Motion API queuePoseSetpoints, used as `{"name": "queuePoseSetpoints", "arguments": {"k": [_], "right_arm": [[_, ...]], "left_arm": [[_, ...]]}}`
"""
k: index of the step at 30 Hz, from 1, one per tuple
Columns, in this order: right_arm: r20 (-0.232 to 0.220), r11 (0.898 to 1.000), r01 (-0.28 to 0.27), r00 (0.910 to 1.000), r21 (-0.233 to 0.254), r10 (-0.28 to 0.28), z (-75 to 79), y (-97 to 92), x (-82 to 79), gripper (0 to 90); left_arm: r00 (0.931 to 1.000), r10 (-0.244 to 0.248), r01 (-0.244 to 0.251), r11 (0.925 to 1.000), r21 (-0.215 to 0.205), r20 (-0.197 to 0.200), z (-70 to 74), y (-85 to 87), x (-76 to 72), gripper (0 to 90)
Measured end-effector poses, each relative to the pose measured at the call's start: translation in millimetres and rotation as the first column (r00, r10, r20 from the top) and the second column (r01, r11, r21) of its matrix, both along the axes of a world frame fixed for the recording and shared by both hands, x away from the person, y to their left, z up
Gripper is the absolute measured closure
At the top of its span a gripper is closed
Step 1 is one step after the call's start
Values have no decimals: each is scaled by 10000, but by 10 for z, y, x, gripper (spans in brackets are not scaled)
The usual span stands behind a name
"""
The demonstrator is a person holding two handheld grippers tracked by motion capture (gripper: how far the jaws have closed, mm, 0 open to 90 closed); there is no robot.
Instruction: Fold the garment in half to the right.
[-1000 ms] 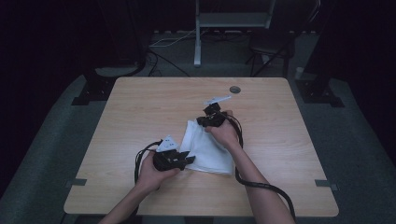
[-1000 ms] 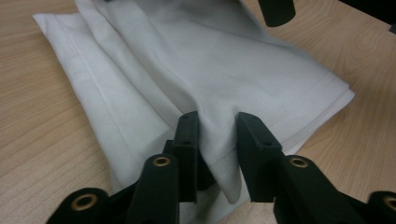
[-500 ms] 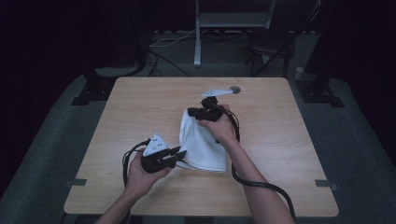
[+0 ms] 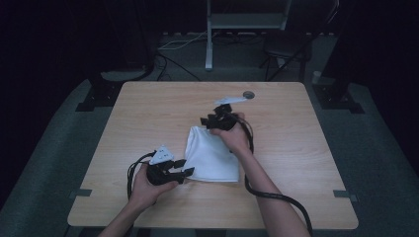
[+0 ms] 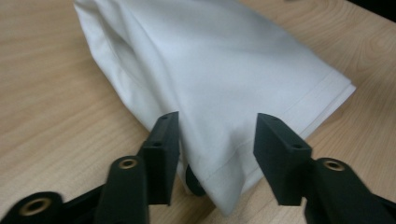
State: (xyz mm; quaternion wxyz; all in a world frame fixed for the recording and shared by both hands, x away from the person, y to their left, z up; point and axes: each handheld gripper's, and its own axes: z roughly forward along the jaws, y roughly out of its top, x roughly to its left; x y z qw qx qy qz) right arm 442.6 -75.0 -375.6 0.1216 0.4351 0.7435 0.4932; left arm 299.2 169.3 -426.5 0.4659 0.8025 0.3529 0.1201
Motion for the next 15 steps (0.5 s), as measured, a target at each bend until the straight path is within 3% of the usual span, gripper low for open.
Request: {"name": "queuePoseSetpoints", "arguments": {"k": [3, 5, 8, 10, 13, 15], "right_arm": [[-51, 9973, 701, 9975, 232, -700, 134, -292, 16, 583], [-185, 9960, 878, 9959, -161, -881, 97, -408, 27, 583], [-693, 9977, 302, 9970, -614, -344, -76, -424, 39, 556], [-783, 9959, -26, 9969, -905, -45, -187, -401, 60, 542], [-1245, 9976, -66, 9922, -696, -22, -286, -385, 101, 522], [-1760, 9992, 83, 9843, -402, -153, -311, -374, 106, 484]], "left_arm": [[9998, 15, -14, 10000, -68, 193, 19, -6, 0, 473], [9998, -52, 53, 10000, -52, 211, 9, -30, 7, 447], [9993, -261, 260, 9996, 58, 264, -21, -84, 3, 438], [9989, -398, 394, 9991, 157, 265, -39, -118, -6, 429], [9975, -591, 579, 9978, 329, 399, -49, -145, -7, 419], [9965, -707, 689, 9968, 410, 444, -51, -156, -9, 413]]}}
